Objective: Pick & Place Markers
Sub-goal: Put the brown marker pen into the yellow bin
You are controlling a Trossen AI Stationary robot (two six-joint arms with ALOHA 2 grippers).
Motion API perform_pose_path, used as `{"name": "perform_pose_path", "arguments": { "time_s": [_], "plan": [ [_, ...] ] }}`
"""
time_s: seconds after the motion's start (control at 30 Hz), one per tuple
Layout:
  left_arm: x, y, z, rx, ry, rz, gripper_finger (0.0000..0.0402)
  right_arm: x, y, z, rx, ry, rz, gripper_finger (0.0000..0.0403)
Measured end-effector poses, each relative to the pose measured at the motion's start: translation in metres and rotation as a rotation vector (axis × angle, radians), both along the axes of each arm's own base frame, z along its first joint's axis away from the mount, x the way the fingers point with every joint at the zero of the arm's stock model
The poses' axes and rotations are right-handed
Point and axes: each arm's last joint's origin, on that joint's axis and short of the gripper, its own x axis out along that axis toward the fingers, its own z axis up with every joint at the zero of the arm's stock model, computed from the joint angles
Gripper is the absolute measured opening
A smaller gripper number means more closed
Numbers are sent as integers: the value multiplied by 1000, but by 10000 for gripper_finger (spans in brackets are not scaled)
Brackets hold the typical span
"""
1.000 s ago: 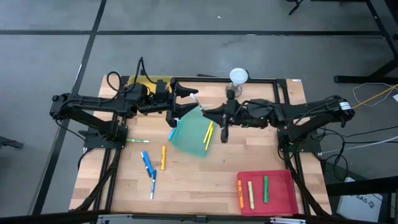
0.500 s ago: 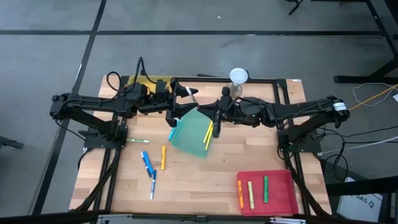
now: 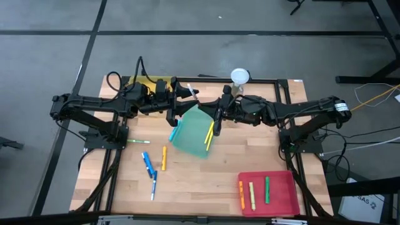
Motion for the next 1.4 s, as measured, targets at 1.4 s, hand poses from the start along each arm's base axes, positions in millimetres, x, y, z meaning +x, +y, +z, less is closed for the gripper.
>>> {"name": "perform_pose_path", "arguments": {
  "time_s": [1.4],
  "plan": [
    [0,0,-1,-4,11,3,31,0,1,0,45,-7,38,136]
  ]
}}
